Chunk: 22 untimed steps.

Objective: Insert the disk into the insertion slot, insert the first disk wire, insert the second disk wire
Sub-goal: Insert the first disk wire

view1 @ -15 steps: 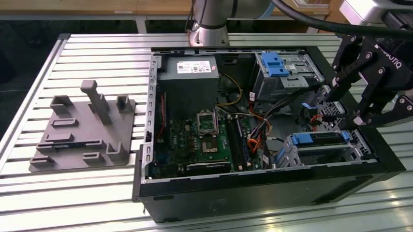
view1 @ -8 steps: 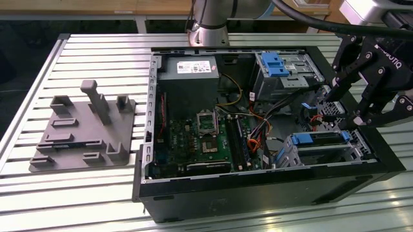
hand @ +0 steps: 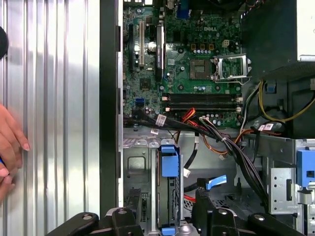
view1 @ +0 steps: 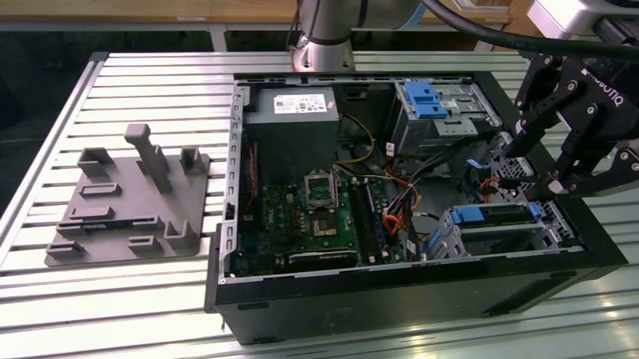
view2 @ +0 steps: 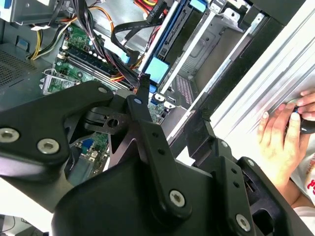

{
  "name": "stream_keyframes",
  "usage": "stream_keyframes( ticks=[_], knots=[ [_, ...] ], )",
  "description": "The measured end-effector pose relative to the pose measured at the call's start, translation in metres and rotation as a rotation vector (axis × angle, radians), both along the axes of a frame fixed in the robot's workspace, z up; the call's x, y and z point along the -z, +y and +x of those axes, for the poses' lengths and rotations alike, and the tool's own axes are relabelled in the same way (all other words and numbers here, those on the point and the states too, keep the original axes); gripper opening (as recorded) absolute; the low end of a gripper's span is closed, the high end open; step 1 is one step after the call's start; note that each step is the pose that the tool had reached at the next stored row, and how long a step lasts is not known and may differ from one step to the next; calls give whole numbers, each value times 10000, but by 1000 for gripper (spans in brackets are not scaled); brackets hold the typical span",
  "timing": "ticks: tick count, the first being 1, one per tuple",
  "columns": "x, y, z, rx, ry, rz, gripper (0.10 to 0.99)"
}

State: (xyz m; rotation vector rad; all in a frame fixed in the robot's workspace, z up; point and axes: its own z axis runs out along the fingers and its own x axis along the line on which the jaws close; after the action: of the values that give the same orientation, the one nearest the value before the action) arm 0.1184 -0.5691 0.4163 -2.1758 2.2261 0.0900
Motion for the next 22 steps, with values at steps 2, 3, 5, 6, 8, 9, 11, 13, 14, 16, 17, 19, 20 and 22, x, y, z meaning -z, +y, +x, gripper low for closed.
stream_keyframes(
  ticks=[2, 3, 5, 6, 8, 9, 11, 13, 14, 16, 17, 19, 20, 22],
  knots=[
    [1, 18, 20, 38, 0, -9, 557],
    [2, 23, 26, 93, 0, -20, 557],
    [8, 26, 28, 288, 0, -19, 557],
    [11, 27, 28, 431, 1, -26, 557],
    [15, 30, 29, 645, -1, -111, 557],
    [18, 44, 29, 656, -4, -212, 557],
    [29, 109, 32, 657, -12, -438, 557],
    [39, 177, 35, 656, -20, -691, 557],
    [44, 212, 38, 656, -25, -819, 557],
    [56, 280, 43, 656, -31, -1025, 557],
    [62, 315, 50, 655, -34, -1097, 557],
    [76, 372, 80, 656, -37, -1166, 557],
    [84, 391, 105, 656, -37, -1177, 557],
    [102, 411, 191, 656, -32, -1177, 557]
  ],
)
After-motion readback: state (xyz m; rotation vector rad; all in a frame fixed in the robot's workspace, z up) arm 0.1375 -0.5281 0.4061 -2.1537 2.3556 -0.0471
